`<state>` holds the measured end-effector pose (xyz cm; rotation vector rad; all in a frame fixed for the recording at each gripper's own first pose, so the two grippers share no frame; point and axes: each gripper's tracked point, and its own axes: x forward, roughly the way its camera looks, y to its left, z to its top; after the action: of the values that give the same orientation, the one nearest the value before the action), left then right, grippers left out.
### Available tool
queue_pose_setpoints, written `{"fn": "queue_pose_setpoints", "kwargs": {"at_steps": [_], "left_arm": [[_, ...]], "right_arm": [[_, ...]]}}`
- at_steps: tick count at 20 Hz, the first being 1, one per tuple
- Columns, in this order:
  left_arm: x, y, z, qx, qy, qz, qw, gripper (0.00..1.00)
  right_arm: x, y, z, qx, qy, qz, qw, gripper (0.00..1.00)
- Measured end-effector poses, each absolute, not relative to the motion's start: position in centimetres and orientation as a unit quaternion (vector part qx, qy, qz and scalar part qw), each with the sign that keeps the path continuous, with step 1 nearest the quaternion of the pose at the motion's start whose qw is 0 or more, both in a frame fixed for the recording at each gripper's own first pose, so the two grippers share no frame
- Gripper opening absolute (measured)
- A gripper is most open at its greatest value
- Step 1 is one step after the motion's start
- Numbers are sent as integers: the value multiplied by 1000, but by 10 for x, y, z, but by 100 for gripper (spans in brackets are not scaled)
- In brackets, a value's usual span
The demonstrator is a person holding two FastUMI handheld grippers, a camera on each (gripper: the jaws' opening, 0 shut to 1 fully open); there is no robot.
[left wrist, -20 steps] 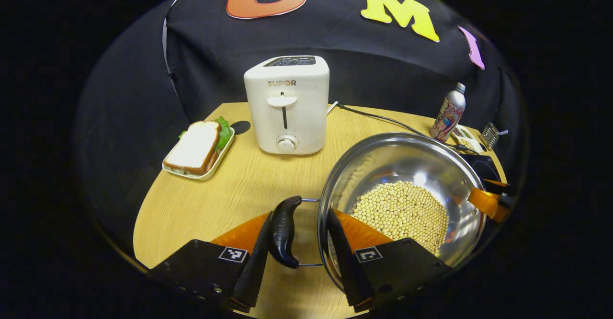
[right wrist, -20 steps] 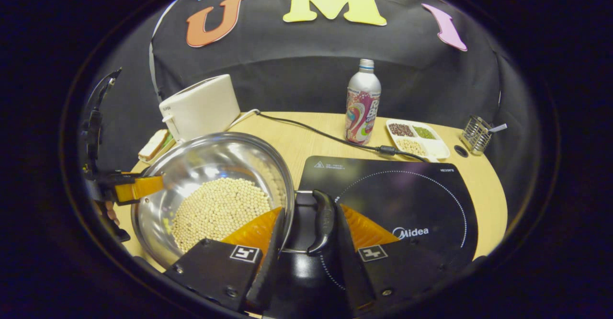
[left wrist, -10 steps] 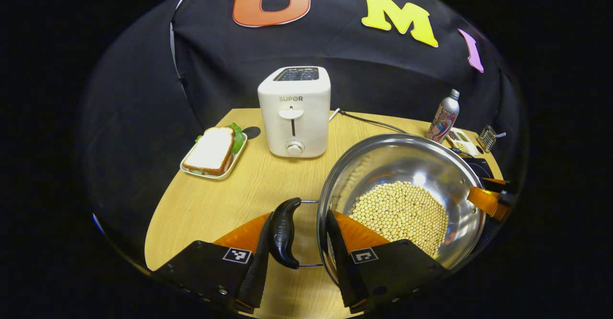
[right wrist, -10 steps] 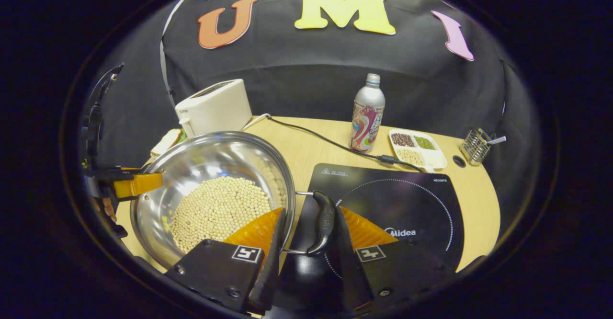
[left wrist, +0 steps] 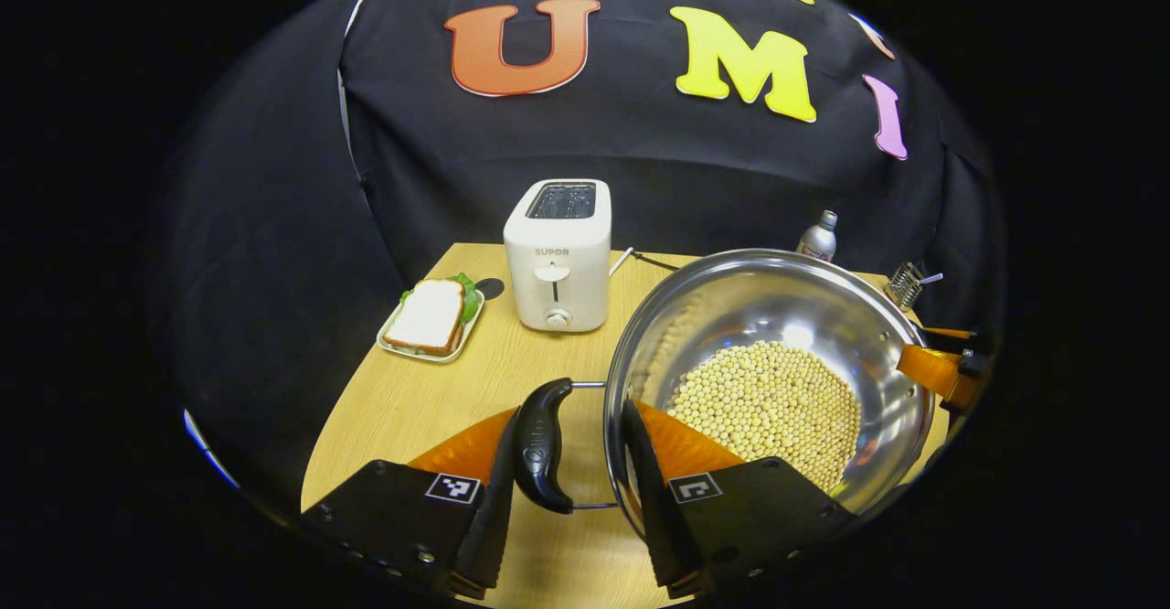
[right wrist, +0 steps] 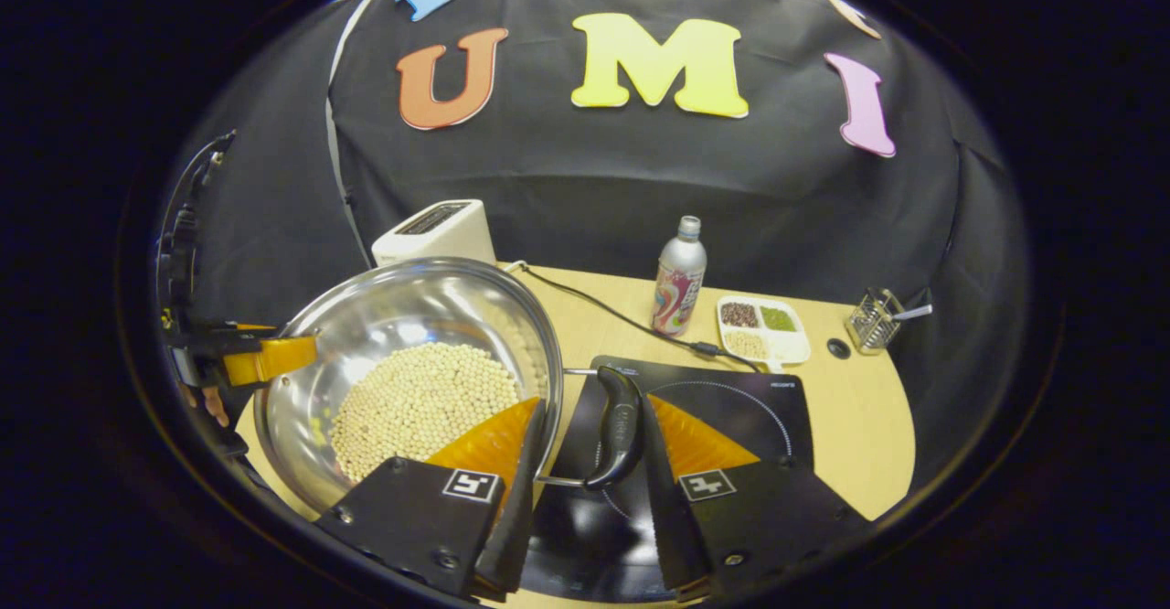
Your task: First push the handle of the pot to place it horizontally, then grasp the pot with both hands and set it on the induction cooktop.
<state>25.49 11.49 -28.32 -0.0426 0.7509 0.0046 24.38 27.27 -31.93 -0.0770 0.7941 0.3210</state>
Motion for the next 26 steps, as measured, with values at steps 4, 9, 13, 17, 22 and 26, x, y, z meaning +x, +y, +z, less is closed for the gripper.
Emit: {"fn": "queue_pose_setpoints", "kwargs": {"at_steps": [4, 9, 13, 17, 22, 26], "left_arm": [[254, 94, -264, -18, 357, 3, 934, 60], [264, 55, -237, -11, 341, -10, 940, 60], [273, 17, -221, -4, 322, -24, 946, 60], [278, -29, -210, 8, 316, -42, 948, 60], [281, -75, -223, 17, 329, -56, 943, 60], [290, -95, -250, 14, 345, -63, 936, 60]], "right_arm": [[248, 248, -301, -54, 377, 158, 911, 58], [258, 205, -278, -46, 362, 146, 919, 58], [265, 162, -261, -42, 348, 130, 928, 56], [268, 120, -255, -43, 342, 115, 932, 55], [272, 76, -271, -49, 350, 97, 930, 55], [276, 52, -292, -58, 367, 90, 924, 58]]}}
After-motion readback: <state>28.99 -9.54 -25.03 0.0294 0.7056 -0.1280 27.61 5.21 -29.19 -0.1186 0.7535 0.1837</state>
